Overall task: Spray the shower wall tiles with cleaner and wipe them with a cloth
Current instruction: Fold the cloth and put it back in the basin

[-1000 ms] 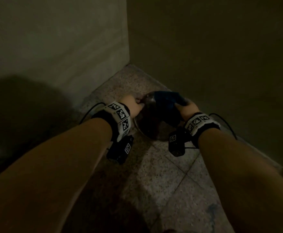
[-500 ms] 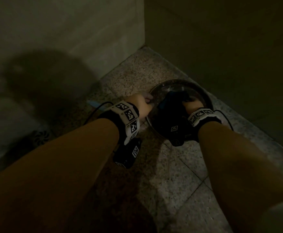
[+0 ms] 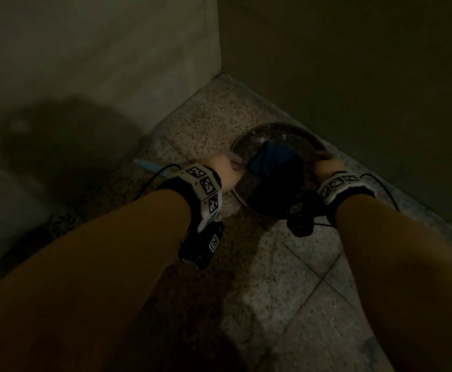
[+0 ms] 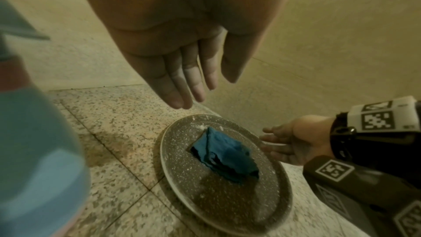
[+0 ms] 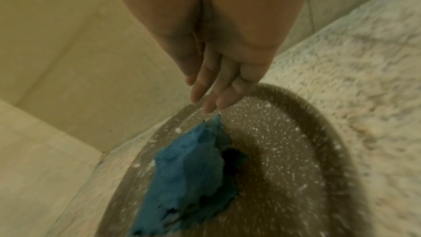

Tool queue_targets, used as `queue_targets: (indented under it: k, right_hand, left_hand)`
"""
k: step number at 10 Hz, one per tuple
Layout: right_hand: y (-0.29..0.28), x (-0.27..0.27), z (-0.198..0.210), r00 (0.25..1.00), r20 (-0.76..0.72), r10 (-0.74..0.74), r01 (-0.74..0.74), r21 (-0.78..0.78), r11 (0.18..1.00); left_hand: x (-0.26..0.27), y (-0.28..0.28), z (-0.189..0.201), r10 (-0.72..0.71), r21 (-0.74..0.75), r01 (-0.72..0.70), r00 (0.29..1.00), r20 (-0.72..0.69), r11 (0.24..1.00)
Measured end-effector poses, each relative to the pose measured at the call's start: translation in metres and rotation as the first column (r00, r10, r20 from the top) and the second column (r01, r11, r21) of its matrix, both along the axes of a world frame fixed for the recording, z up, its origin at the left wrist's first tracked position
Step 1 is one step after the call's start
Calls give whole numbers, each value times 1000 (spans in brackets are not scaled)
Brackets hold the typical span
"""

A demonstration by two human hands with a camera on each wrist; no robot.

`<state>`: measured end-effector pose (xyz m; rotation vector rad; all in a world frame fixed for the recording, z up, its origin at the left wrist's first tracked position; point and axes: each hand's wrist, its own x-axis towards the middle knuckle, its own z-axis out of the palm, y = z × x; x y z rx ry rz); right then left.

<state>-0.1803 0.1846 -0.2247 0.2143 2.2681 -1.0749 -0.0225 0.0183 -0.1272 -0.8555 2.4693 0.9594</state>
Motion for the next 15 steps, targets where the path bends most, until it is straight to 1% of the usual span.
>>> queue_targets:
  k: [1, 2, 3, 4, 5, 6, 7, 8, 9, 10, 11, 12, 13, 14, 15]
  right_hand:
    - [-4, 12, 13, 999, 14, 44, -44, -23, 999]
    - [-18, 35, 39, 991, -33, 127, -126, 17, 992]
    - [-42, 61, 64, 952, -70, 297, -295, 42, 955]
    - [-68, 89, 85, 872, -102, 478, -466, 121, 876]
    - [-95, 118, 99, 812, -137, 567, -556, 114, 823]
    - [-121, 147, 103, 760, -167, 628, -618, 113, 778]
    - [-143, 172, 102, 726, -189, 661, -650, 125, 749]
    - [-160, 193, 96, 687, -205, 698, -681, 155, 716]
    - [-168, 206, 86, 699, -254, 669, -645, 182, 743]
    - [-172, 213, 83, 739, -267, 619, -583, 207, 786]
    - [-175, 217, 81, 736, -282, 616, -567, 240, 788]
    - [-174, 220, 76, 726, -282, 627, -569, 266, 778]
    - [-169, 220, 77, 715, -232, 660, -585, 320, 745]
    - [-162, 221, 78, 702, -205, 682, -608, 327, 724]
    - [-157, 223, 76, 709, -228, 667, -610, 276, 743]
  left_hand:
    - [12, 3, 8, -18, 16, 18, 1000, -23, 1000]
    - [31, 2, 13, -45, 56, 44, 999, 1, 997]
    - [59, -6, 16, -81, 106, 75, 995, 54, 992]
    - [91, -18, 16, -105, -6, 106, 992, 71, 994]
    - [117, -31, 14, -87, -124, 97, 993, 83, 988]
    - [138, -48, 9, -76, -45, 84, 984, 159, 995]
    - [155, -57, 5, -55, -82, 74, 976, 212, 994]
    - [169, -62, -1, 0, -168, 26, 988, 154, 985]
    - [181, -65, -3, -9, -206, 40, 989, 149, 978]
    - [184, -69, -21, -50, -222, 95, 978, 200, 971]
    - [184, -73, -23, -72, -185, 120, 967, 246, 975]
    - [184, -74, -17, -29, -125, 62, 968, 249, 990]
    - [183, -80, -30, 20, -166, 20, 972, 233, 986]
    - [175, -85, -65, 34, -156, 8, 965, 261, 988]
    - [184, -69, -35, -8, -167, 55, 963, 271, 984]
